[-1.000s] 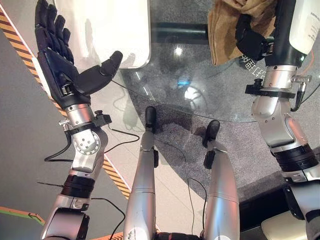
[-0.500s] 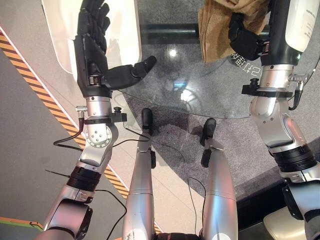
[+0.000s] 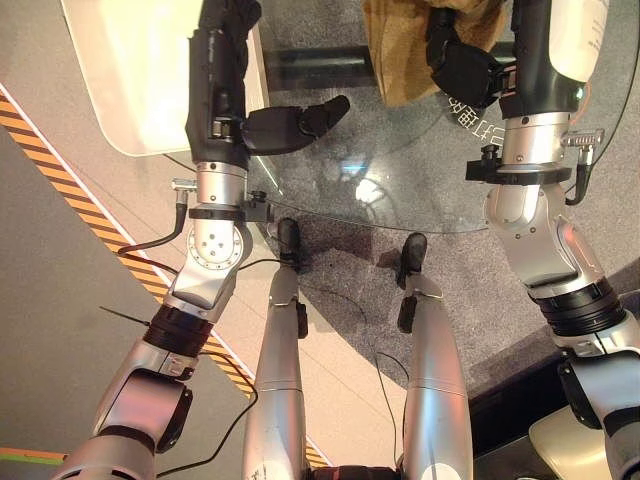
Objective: Wipe the table with a cloth and put it in the basket.
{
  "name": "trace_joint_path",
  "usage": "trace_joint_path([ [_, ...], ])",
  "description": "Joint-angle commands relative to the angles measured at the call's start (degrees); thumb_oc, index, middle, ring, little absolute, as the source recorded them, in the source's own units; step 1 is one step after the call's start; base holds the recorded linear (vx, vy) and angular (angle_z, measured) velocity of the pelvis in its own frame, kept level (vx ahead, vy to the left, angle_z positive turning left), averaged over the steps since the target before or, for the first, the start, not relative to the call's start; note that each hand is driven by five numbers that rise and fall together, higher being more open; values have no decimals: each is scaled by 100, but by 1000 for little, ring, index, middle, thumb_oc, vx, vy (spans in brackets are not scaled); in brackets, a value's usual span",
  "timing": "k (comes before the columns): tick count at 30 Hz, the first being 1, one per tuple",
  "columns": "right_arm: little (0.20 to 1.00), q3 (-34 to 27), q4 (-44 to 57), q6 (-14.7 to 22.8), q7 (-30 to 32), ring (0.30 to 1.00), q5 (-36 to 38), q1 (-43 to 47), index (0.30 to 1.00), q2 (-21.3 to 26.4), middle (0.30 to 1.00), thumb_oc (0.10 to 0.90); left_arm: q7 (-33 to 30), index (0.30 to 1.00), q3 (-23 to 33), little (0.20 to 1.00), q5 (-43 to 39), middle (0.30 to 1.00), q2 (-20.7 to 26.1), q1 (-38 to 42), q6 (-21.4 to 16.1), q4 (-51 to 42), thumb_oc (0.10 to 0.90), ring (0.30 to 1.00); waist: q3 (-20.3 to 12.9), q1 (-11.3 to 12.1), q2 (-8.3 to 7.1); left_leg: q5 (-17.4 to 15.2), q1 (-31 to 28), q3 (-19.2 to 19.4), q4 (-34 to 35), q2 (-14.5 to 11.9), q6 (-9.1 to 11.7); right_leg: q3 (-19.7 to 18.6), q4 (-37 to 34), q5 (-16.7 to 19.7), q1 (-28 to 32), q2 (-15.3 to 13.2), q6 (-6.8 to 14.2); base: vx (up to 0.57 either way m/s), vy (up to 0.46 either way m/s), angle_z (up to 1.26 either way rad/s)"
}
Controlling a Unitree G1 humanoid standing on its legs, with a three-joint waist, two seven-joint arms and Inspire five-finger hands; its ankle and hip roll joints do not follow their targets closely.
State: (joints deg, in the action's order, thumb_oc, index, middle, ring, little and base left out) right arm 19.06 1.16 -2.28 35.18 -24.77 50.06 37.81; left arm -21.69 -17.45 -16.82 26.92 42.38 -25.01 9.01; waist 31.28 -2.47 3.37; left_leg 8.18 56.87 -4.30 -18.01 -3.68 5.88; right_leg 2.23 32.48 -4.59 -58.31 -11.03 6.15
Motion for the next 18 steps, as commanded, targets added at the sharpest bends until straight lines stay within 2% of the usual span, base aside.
trace_joint_path([
  [1, 200, -240, 1102, 721, 148, 300, -107, 1084, 300, -95, 300, 100, 12, 900, 83, 900, 270, 900, -19, 607, -408, -247, 800, 900, -149, 52, -224, -550, -466, 491, -29, 528, -513, 89, -834, 434, 428, 1045, -267, 0, 0, 0],
  [8, 200, -155, 1196, 787, -29, 300, 1, 1211, 300, -229, 300, 100, 147, 900, -54, 900, 190, 900, -193, 827, -266, -135, 800, 900, -149, 12, -246, -542, -484, 514, 2, 511, -504, 78, -869, 433, 454, 1054, -266, -4, 9, -5],
  [18, 200, -48, 1308, 878, -240, 300, 131, 1370, 300, -422, 300, 100, -52, 900, -157, 900, 128, 900, -397, 1145, -143, 112, 800, 900, -149, -54, -272, -531, -517, 538, 30, 488, -485, 33, -892, 427, 482, 1079, -263, 0, 1, 0],
])
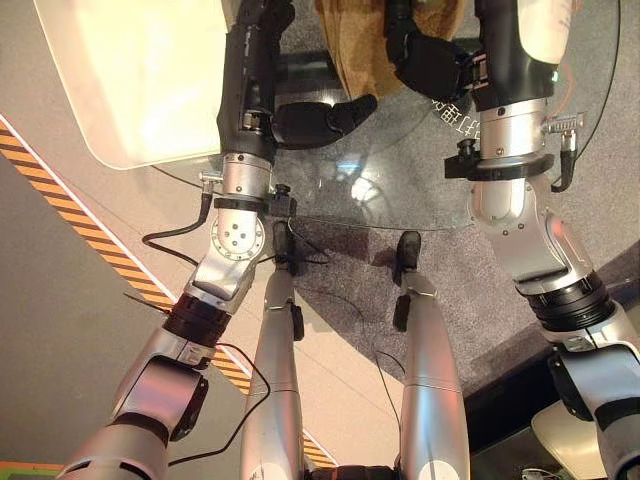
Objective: Wipe the table with a cloth and put it in the basket.
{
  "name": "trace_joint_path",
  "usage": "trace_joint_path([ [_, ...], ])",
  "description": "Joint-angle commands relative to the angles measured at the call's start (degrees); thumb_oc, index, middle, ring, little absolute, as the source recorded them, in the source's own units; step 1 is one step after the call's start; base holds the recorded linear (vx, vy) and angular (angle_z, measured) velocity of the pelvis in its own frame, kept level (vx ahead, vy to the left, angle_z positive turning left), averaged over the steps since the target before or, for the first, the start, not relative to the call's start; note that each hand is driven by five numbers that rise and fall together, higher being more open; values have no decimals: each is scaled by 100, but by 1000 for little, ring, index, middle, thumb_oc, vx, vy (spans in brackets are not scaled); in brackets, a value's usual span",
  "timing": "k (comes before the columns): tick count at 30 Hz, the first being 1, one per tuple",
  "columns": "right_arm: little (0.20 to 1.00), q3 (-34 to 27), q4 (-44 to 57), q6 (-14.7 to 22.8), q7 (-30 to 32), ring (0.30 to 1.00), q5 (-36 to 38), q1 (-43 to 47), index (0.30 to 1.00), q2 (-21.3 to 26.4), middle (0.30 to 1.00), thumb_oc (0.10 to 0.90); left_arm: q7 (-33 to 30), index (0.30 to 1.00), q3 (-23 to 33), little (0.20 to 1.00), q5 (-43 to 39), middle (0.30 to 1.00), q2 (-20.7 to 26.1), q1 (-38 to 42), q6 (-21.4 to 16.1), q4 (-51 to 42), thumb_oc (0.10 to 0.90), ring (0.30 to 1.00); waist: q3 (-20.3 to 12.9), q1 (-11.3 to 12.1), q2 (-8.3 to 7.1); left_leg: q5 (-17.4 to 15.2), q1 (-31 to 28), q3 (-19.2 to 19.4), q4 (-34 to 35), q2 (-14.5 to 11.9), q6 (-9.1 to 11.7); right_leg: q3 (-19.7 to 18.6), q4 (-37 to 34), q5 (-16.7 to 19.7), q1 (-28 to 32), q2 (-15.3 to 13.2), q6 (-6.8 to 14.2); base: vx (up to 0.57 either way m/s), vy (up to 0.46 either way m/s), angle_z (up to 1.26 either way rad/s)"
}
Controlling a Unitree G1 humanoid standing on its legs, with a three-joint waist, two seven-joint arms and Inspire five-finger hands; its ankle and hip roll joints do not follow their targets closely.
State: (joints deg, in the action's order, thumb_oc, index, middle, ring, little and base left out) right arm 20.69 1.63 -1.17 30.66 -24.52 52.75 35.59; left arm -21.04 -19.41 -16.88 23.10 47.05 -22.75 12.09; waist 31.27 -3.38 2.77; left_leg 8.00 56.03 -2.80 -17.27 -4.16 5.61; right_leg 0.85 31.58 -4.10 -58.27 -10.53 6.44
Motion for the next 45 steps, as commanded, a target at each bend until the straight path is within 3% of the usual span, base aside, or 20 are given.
trace_joint_path([
  [1, 200, -207, 1260, 765, 209, 300, 111, 1107, 300, -203, 300, 100, -122, 900, 38, 900, 129, 900, -17, 687, -369, -190, 800, 900, -148, 37, -212, -514, -435, 388, -42, 536, -457, 171, -804, 376, 480, 1029, -291, 0, 0, 0],
  [21, 200, -76, 1014, 990, -107, 300, 714, 1463, 300, -603, 300, 100, -461, 900, 132, 900, -304, 900, -318, 1506, -238, 764, 800, 900, -148, -76, -232, -513, -442, 411, 30, 488, -407, 83, -891, 360, 483, 1042, -286, 1, 0, -1],
  [28, 200, -166, 1002, 1226, -218, 300, 995, 1495, 300, -723, 300, 100, -516, 900, 180, 900, -323, 900, -364, 1585, -293, 1075, 800, 900, -148, -87, -262, -536, -437, 408, 13, 468, -391, 88, -898, 348, 489, 1032, -285, 2, 1, -1],
  [39, 200, -291, 921, 1347, -48, 300, 1090, 1618, 300, -653, 300, 100, -454, 900, 271, 900, -369, 900, -273, 1687, -366, 1381, 800, 900, -148, -102, -321, -592, -398, 396, -52, 442, -381, 82, -870, 333, 462, 1036, -290, 0, 0, 0],
  [45, 200, -315, 996, 1487, -440, 300, 1601, 1571, 300, -718, 300, 100, -455, 900, 294, 900, -378, 900, -241, 1711, -410, 1438, 800, 900, -148, -117, -325, -601, -399, 396, -73, 429, -373, 69, -841, 315, 459, 1043, -300, 0, 0, 0],
])
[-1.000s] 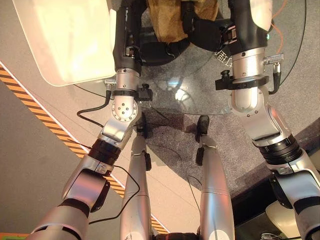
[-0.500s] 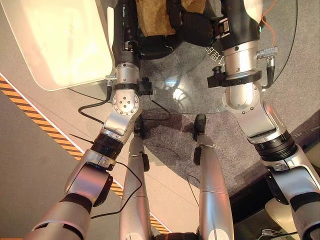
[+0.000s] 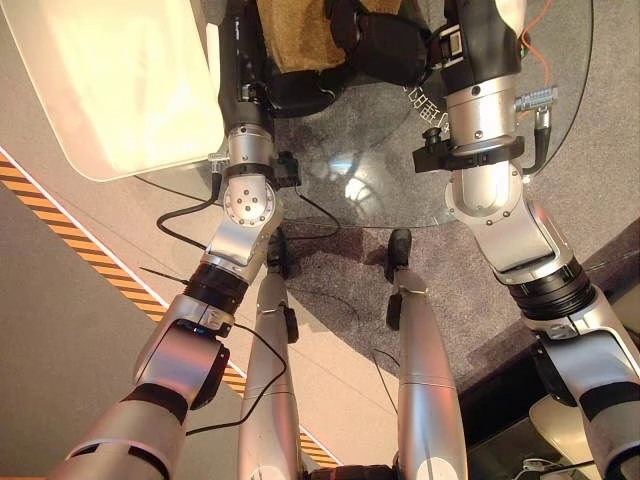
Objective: Wipe the table with a cloth and put it in the basket.
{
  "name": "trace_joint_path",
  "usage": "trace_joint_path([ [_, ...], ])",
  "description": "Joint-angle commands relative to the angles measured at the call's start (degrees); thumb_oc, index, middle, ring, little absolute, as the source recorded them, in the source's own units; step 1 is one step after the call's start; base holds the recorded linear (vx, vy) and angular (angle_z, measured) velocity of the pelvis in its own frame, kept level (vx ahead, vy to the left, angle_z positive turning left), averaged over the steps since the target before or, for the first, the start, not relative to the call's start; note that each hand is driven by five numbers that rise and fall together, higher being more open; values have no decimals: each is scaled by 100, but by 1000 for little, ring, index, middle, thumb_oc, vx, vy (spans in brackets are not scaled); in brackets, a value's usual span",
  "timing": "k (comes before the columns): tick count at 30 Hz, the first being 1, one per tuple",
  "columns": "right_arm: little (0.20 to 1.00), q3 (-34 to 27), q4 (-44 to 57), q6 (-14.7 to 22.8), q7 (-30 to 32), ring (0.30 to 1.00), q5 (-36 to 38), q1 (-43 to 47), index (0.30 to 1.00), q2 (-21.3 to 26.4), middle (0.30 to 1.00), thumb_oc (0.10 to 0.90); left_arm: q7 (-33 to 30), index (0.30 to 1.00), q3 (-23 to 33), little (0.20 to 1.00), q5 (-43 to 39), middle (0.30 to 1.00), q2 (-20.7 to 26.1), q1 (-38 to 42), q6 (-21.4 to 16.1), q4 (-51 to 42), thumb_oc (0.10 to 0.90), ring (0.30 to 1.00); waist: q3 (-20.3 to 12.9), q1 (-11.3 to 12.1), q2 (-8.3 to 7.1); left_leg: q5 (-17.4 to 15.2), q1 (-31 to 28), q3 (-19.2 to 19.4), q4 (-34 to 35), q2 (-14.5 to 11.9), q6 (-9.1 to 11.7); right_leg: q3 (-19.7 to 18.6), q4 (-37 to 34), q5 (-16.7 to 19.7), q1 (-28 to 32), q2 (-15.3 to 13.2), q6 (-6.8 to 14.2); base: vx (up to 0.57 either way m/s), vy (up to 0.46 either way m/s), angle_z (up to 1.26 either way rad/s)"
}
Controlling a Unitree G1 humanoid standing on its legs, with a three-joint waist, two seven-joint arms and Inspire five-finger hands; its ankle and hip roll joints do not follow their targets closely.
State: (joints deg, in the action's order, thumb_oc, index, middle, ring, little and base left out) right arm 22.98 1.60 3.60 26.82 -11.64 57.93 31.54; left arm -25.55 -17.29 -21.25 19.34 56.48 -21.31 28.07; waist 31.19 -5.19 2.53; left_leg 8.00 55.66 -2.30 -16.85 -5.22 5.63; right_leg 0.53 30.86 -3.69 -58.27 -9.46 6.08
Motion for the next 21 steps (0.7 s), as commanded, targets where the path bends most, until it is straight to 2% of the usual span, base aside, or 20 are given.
trace_joint_path([
  [1, 200, -545, 1000, 1010, -58, 300, 317, 1053, 300, -312, 300, 100, -3, 900, 81, 900, 59, 900, 136, 768, -555, -160, 800, 900, -139, 64, -301, -602, -362, 347, -115, 534, -375, 101, -768, 274, 458, 936, -265, 0, 0, 0],
  [10, 200, -553, 981, 1192, -739, 300, 1193, 948, 300, -550, 300, 100, 38, 900, 76, 900, 36, 900, 137, 898, -583, -54, 800, 900, -139, 69, -314, -609, -344, 327, -124, 518, -360, 118, -767, 267, 449, 926, -267, 0, 0, 0],
  [21, 200, -515, 930, 1237, -1186, 300, 1691, 991, 300, -711, 300, 100, 88, 900, 60, 900, 9, 900, 138, 1067, -620, 132, 800, 900, -139, 67, -306, -615, -361, 317, -134, 507, -338, 130, -780, 263, 468, 896, -271, 0, 0, 0],
])
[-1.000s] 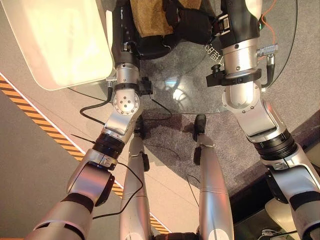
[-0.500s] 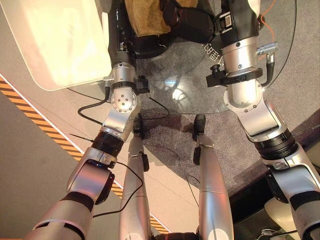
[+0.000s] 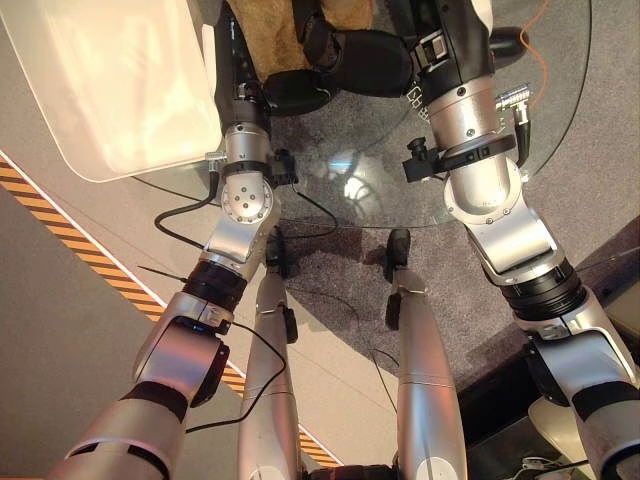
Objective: Wipe the table with a cloth and put it in the basket.
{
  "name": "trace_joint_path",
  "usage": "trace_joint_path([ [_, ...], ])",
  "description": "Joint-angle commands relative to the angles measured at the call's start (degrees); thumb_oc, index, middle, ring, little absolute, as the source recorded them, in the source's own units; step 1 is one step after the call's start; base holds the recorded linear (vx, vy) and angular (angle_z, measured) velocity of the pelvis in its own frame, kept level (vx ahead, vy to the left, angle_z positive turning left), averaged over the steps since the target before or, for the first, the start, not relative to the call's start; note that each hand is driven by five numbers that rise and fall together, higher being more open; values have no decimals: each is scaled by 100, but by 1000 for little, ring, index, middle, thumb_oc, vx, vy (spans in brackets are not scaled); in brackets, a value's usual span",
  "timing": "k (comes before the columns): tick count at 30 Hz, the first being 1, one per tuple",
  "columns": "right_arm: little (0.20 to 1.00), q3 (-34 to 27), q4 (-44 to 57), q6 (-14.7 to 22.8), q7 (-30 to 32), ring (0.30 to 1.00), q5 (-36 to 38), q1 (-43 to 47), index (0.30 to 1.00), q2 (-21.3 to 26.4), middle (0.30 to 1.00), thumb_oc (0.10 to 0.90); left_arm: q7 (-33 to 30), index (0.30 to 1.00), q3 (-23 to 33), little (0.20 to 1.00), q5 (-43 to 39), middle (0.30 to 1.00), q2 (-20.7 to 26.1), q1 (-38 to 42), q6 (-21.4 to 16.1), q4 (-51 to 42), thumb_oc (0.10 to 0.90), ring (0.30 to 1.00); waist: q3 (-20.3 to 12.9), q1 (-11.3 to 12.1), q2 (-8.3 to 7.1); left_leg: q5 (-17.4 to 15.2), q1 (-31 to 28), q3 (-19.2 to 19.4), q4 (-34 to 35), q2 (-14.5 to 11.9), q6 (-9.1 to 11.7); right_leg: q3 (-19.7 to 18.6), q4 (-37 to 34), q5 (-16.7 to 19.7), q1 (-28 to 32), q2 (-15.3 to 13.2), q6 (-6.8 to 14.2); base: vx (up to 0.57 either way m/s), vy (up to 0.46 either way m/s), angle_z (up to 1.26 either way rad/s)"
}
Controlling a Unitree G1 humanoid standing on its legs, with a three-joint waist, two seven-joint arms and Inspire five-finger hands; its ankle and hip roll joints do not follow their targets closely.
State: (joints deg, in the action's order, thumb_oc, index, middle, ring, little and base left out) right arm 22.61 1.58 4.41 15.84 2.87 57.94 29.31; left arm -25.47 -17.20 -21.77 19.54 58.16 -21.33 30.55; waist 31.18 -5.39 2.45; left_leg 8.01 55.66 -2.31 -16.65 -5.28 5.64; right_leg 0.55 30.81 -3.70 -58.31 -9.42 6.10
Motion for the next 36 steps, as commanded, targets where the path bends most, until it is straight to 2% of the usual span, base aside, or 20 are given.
trace_joint_path([
  [1, 200, -487, 927, 1194, -113, 300, 288, 989, 300, -509, 300, 100, 68, 900, 44, 900, 78, 900, 108, 923, -601, -123, 800, 900, -139, 87, -300, -614, -355, 313, -151, 516, -340, 132, -782, 267, 470, 891, -272, 0, 0, 0],
  [6, 200, -528, 935, 1256, -200, 300, 378, 983, 300, -594, 300, 100, 27, 900, 43, 900, 122, 900, 77, 928, -622, -126, 800, 900, -139, 86, -301, -627, -352, 304, -168, 521, -336, 131, -784, 262, 474, 889, -271, 0, 0, 0],
  [8, 200, -525, 935, 1270, -236, 300, 394, 998, 300, -610, 300, 100, -9, 827, 52, 815, 154, 827, 74, 930, -637, -126, 715, 827, -139, 87, -302, -630, -342, 302, -176, 516, -330, 129, -780, 257, 470, 890, -274, 0, 0, 0],
  [9, 200, -535, 942, 1271, -263, 300, 409, 999, 300, -612, 300, 100, -20, 735, 57, 708, 171, 735, 75, 926, -646, -127, 608, 735, -139, 88, -303, -630, -340, 299, -176, 511, -330, 126, -780, 258, 468, 888, -273, 0, 0, 0],
  [10, 200, -532, 939, 1255, -285, 300, 408, 1017, 300, -638, 300, 100, -14, 568, 57, 513, 178, 568, 71, 946, -652, -106, 413, 568, -139, 90, -303, -628, -340, 297, -176, 507, -327, 124, -779, 261, 467, 887, -274, 0, 0, 0],
  [12, 200, -537, 927, 1268, -321, 300, 413, 1019, 300, -651, 300, 100, -18, 309, 55, 211, 212, 309, 66, 975, -659, -81, 111, 309, -139, 84, -304, -628, -337, 299, -182, 506, -326, 122, -780, 262, 465, 884, -276, 0, 0, 0],
  [36, 200, -530, 828, 1258, -325, 300, 502, 1099, 300, -654, 300, 100, 275, 300, 12, 200, 127, 300, 126, 1088, -821, -93, 100, 300, -139, 76, -303, -624, -337, 285, -152, 493, -310, 120, -837, 283, 470, 867, -270, 0, 0, 0],
])
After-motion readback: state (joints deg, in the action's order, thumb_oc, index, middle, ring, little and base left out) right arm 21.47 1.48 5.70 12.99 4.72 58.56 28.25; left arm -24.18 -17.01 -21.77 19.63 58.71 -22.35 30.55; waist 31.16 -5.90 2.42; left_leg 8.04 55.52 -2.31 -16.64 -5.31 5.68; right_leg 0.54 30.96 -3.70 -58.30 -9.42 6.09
